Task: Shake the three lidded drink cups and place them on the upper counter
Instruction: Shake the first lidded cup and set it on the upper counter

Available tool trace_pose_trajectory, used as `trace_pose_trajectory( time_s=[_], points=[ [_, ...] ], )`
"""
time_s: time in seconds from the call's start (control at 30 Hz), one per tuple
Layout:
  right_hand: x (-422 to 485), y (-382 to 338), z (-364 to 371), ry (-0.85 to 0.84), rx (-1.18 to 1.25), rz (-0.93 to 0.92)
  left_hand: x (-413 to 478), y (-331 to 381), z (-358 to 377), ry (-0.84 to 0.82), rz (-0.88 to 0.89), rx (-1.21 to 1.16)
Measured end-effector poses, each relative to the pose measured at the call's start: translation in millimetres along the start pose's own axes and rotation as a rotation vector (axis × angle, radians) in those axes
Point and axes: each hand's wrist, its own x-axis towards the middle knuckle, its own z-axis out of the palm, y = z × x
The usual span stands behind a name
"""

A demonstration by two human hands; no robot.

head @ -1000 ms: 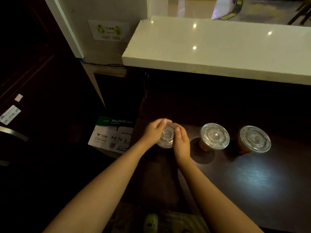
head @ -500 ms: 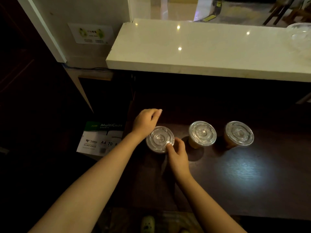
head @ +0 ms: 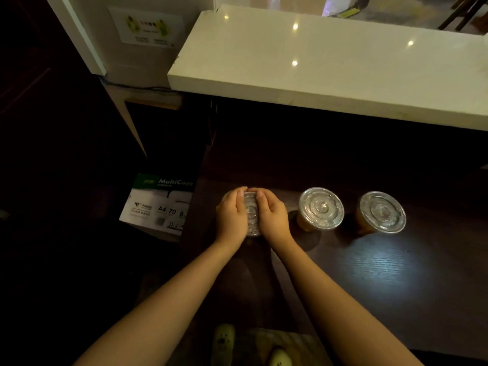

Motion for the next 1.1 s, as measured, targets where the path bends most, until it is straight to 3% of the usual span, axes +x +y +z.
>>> trace_pose_trajectory(
  time_s=[0.3,0.53,0.73,0.9,1.0,1.1],
  points=[
    [-0.6,0.5,2.8,0.045,0.019,0.009,2.0,6.1,-3.2,-0.059,0.058,0.094],
    [-15.6,-4.6,2.8,0.144,0.103,0.081,22.2,9.7,-12.0,-0.369,0.157,0.205],
    [-49.0,-1.2,-8.2,0.075,0.062,0.053,40.7,21.8,-18.5,-0.612,0.45,0.596],
    [-74.9,12.3,-14.2,0.017,0.098,0.064,43.3,38.9,-17.8,-0.662,0.657,0.896],
    [-78.4,27.5,-24.2,-0.017,0.134,0.088,27.3,45.6,-6.4,-0.591,0.569,0.768],
    [-69.6,38.1,-28.9,-0.17,-0.002,0.033,11.1,40.2,10.1,-0.566,0.561,0.851]
  ],
)
